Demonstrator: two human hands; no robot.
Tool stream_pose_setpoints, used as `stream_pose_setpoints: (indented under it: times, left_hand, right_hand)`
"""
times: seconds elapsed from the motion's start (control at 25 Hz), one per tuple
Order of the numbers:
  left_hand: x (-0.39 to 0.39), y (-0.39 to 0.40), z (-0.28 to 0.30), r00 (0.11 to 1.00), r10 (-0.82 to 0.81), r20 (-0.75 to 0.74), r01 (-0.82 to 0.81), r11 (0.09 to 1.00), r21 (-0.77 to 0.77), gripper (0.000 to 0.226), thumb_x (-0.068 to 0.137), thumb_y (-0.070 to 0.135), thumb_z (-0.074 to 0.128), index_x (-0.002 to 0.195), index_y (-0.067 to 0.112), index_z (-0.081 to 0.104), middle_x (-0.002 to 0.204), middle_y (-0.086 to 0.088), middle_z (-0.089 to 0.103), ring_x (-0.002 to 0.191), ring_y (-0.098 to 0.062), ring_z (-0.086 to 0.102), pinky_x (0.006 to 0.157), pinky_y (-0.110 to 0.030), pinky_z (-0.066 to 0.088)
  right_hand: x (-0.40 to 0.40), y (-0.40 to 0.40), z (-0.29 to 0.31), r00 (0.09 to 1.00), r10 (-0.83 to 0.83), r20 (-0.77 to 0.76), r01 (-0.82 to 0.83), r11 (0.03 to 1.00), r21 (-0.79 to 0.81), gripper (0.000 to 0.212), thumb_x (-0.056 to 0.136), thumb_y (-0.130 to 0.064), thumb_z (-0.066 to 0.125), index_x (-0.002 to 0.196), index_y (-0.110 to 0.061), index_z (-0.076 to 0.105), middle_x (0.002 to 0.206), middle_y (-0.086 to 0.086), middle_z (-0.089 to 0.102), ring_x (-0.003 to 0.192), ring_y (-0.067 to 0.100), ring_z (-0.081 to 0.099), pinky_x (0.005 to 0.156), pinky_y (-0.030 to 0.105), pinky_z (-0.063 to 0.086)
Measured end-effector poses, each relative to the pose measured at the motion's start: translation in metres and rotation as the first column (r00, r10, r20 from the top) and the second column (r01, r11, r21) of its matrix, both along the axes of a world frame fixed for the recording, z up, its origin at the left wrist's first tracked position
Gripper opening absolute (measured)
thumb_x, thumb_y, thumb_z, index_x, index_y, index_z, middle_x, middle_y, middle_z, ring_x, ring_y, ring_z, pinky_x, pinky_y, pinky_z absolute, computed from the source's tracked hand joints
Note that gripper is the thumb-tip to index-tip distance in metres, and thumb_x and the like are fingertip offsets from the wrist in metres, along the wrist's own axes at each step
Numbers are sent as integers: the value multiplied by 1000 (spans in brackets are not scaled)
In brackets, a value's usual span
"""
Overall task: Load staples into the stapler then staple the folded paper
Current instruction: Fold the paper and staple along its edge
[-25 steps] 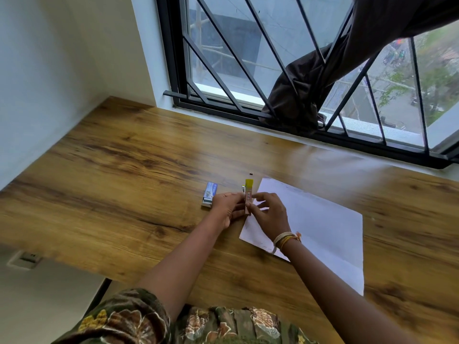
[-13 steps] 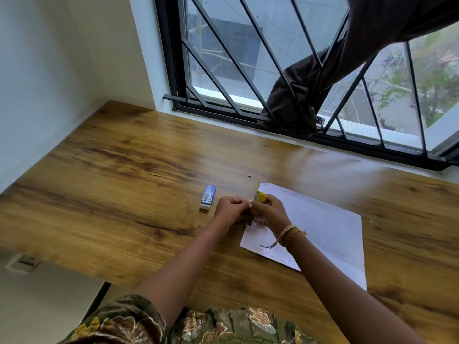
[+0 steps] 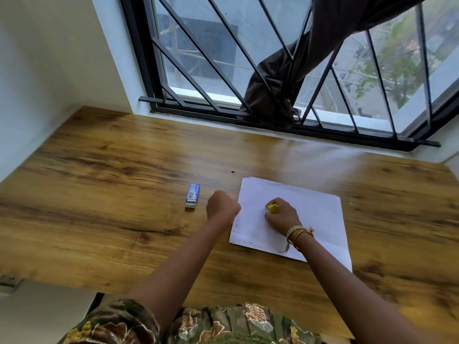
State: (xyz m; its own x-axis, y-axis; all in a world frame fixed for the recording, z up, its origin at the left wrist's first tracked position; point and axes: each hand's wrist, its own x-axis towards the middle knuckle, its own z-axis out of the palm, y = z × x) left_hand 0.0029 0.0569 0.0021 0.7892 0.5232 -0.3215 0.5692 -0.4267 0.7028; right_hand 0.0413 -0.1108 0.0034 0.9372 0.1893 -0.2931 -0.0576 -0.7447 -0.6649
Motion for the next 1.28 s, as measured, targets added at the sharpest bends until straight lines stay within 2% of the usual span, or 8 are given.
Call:
stream_pose_setpoints:
  times: [0.2, 0.36, 0.44, 0.56, 0.68, 0.84, 1.04, 1.28]
  left_hand:
    - [-3, 5, 14, 990, -7, -142, -40, 944, -327, 37, 73, 21, 81, 94, -3, 62, 84, -14, 70, 67, -23, 69, 54, -32, 56]
    - [-15, -3, 25, 923, -329, -199, 135, 762, -634, 21, 81, 13, 74, 91, 8, 56, 83, -12, 65, 65, -20, 64, 51, -28, 55]
    - [-21, -10, 22, 912, -373, -172, 138, 672, -727, 21, 84, 6, 69, 95, 12, 53, 90, -15, 66, 72, -24, 69, 55, -32, 60]
    - [-21, -16, 10, 976, -195, -96, 50, 630, -775, 28, 85, -1, 65, 108, 3, 51, 96, -18, 65, 74, -28, 71, 60, -33, 61]
    - [-12, -15, 7, 999, -30, -22, 2, 626, -780, 29, 86, -1, 65, 112, 0, 51, 91, -17, 65, 71, -27, 69, 59, -30, 60]
    - [-6, -13, 7, 994, 92, -66, -106, 543, -833, 17, 85, -1, 66, 98, 2, 55, 86, -16, 65, 66, -25, 68, 58, -30, 59]
    - [-4, -11, 1, 981, 180, -69, -147, 469, -871, 24, 85, 2, 68, 105, -2, 56, 93, -17, 66, 72, -30, 69, 57, -32, 61]
    - [-1, -14, -3, 963, 257, -85, -201, 470, -860, 21, 84, 16, 72, 96, 5, 60, 92, -14, 68, 72, -29, 71, 64, -37, 61]
  right_hand:
    - [21, -2, 8, 998, 58, 18, -58, 998, 21, 22, 81, -6, 60, 102, -12, 63, 95, 2, 60, 87, 21, 54, 75, 26, 39]
    - [35, 2, 11, 1000, -13, -9, 14, 991, 131, 21, 82, -7, 64, 101, -14, 69, 95, 5, 65, 84, 22, 58, 75, 28, 46]
    - [36, 4, 12, 994, -98, -53, 107, 973, 205, 25, 82, -5, 65, 106, -7, 69, 92, 9, 65, 78, 21, 60, 68, 28, 49]
    - [34, 5, 23, 918, -274, -286, 375, 833, 406, 10, 84, 0, 65, 95, 0, 64, 78, 15, 62, 58, 18, 62, 49, 27, 53]
    - [29, 0, 36, 807, -295, -512, 539, 724, 431, 8, 88, 1, 60, 81, -2, 56, 67, 13, 55, 58, 22, 59, 42, 25, 50]
    - [17, -13, 34, 689, -193, -699, 554, 762, 335, 11, 93, -7, 52, 85, -1, 57, 77, 13, 61, 67, 20, 60, 49, 26, 53]
    - [3, -19, 21, 776, -316, -546, 515, 817, 259, 15, 84, -3, 65, 76, 7, 56, 64, 19, 59, 52, 22, 63, 42, 30, 55]
    - [-14, -18, 16, 893, -343, -292, 418, 872, 253, 15, 72, -11, 76, 73, -1, 65, 64, 18, 68, 58, 26, 68, 60, 35, 60]
